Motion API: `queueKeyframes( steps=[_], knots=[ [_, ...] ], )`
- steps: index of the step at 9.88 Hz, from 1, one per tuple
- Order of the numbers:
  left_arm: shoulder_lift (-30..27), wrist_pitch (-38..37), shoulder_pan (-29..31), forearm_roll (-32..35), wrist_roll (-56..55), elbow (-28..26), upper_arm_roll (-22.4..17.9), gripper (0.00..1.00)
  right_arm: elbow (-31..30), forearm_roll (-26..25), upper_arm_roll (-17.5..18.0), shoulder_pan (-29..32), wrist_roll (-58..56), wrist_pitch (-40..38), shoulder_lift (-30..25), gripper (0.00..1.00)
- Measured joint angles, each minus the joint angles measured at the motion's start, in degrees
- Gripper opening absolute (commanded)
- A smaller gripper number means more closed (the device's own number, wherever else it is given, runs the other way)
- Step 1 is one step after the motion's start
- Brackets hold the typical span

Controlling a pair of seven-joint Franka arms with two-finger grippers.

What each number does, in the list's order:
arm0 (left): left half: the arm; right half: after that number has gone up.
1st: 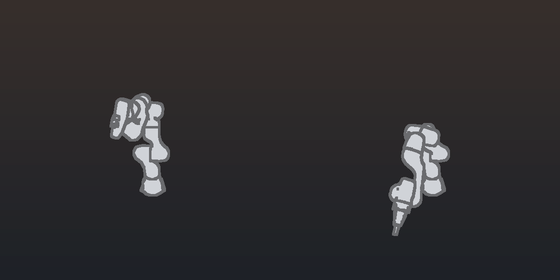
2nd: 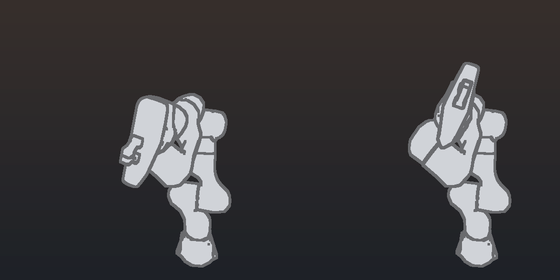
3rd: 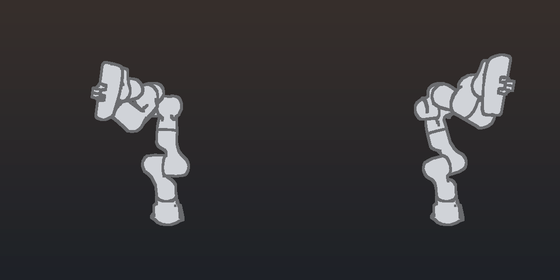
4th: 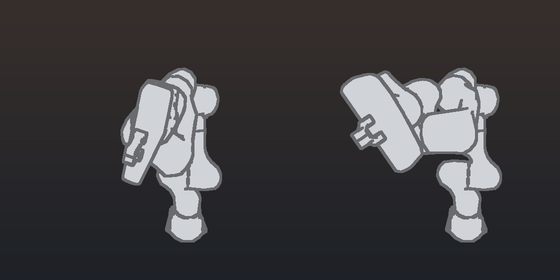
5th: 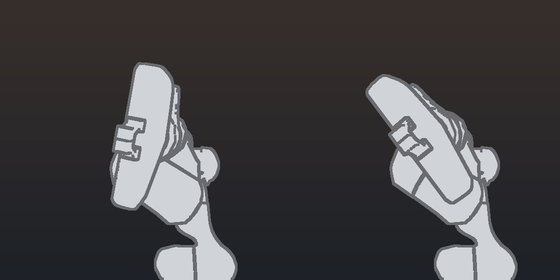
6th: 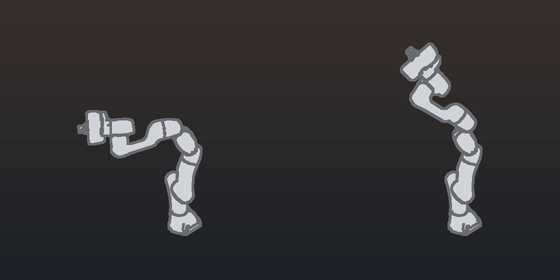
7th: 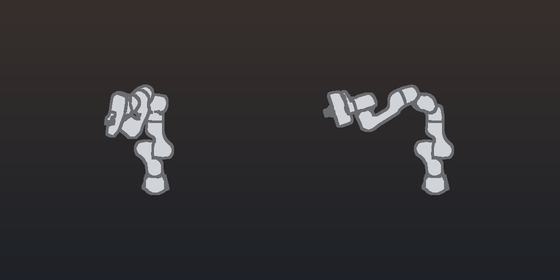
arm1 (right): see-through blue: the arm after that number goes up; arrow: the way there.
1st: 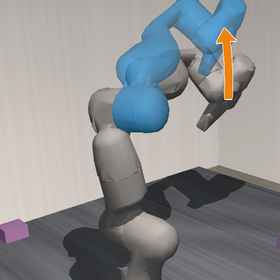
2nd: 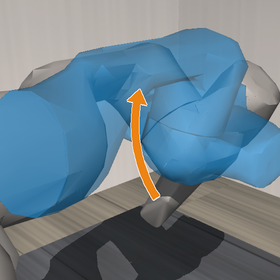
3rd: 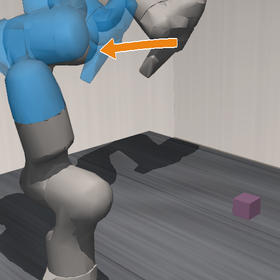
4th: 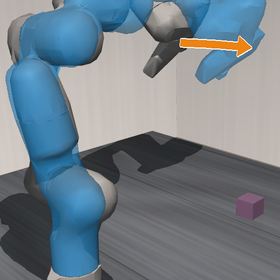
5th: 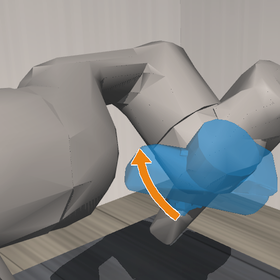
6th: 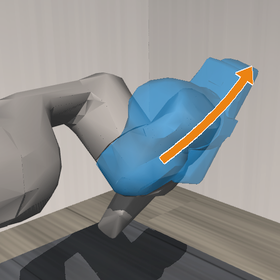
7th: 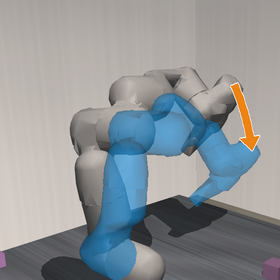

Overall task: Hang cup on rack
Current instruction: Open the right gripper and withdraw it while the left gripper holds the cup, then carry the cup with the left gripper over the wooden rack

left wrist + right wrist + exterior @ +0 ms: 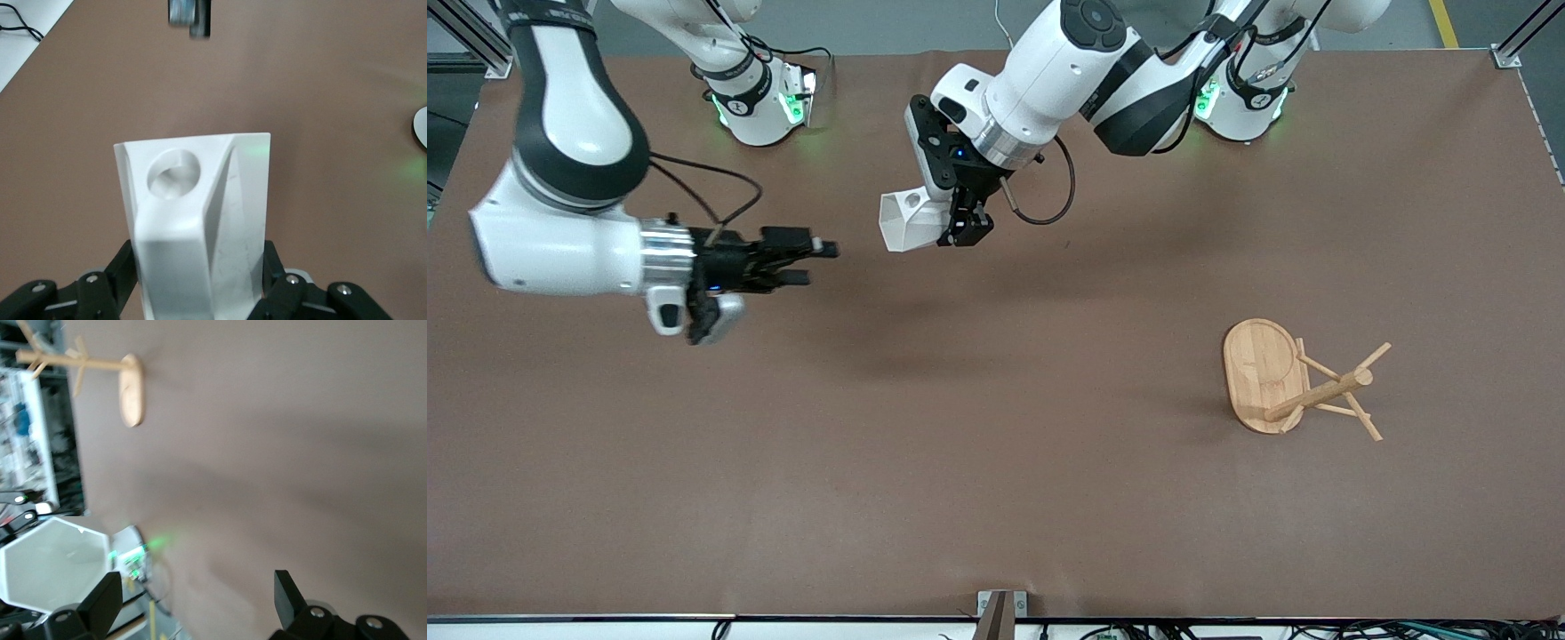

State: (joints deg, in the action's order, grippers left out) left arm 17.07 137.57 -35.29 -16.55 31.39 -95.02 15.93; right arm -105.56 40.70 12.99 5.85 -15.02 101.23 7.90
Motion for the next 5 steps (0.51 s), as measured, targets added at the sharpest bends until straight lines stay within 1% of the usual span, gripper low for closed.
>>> queueKeyframes(
  steps=[2, 3, 4, 5],
  knots=[
    [0.16, -0.79, 1.09, 0.34, -1.23, -0.11, -1.44, 0.01, 2.54, -17.07, -4.68, 0.32, 4.76, 0.04, -2.73, 1.00],
    [0.22, -1.83, 2.88, 1.68, -3.12, -0.11, -2.06, 0.01, 4.21, -25.37, -6.26, 0.43, 7.23, 0.06, -3.67, 1.00],
    [0.20, -3.12, 5.22, 3.98, -7.00, 0.03, -2.15, 0.01, 6.22, -32.47, -7.47, 0.45, 8.65, -0.12, -4.32, 1.00],
    [0.15, -4.45, 7.27, 6.02, -11.78, 0.38, -2.20, 0.01, 8.78, -36.60, -8.92, 0.42, 9.42, -1.49, -4.65, 1.00]
  ],
)
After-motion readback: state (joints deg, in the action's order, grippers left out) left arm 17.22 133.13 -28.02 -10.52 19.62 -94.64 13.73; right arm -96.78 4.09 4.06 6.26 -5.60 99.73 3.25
